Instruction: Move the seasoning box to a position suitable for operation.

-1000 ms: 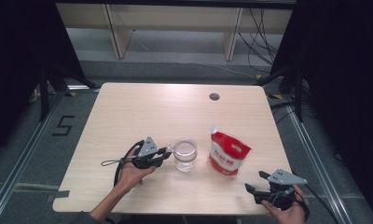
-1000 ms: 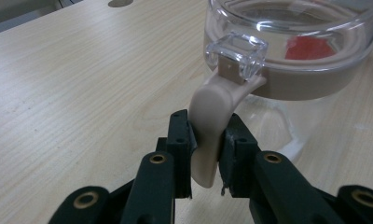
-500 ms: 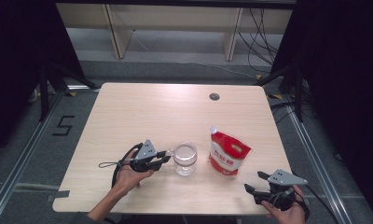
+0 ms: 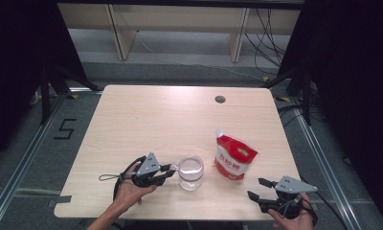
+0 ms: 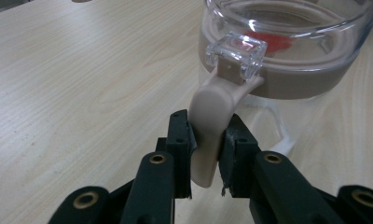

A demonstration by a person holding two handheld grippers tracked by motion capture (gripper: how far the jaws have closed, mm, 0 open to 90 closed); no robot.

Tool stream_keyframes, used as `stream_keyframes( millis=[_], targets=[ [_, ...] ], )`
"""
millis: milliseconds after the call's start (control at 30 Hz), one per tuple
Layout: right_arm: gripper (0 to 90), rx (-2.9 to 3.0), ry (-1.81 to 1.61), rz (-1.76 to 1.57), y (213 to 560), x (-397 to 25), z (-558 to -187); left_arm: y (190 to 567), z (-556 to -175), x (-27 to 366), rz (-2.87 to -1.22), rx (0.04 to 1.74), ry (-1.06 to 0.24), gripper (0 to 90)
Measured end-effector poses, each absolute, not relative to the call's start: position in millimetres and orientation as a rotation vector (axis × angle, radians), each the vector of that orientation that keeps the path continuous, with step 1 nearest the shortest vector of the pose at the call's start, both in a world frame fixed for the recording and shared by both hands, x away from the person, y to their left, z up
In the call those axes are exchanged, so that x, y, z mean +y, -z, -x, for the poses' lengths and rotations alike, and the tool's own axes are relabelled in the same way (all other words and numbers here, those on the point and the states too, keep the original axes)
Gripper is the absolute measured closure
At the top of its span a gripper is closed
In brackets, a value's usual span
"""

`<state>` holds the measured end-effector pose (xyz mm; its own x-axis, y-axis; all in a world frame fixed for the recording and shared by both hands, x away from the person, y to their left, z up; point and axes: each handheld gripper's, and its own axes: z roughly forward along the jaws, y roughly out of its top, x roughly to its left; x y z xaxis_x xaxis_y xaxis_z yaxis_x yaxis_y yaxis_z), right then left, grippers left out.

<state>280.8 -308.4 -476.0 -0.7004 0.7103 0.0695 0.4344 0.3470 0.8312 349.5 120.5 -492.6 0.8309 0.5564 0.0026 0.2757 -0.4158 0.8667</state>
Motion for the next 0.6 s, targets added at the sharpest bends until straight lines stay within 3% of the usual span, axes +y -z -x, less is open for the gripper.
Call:
stream_keyframes(
  millis=[600],
  targets=[
    [37.5,2.382,-1.270,-0.843,475.9,-290.7,-278.8,493.2,-327.3,119.6,-2.017,0.603,-0.326,74.9]
  ],
)
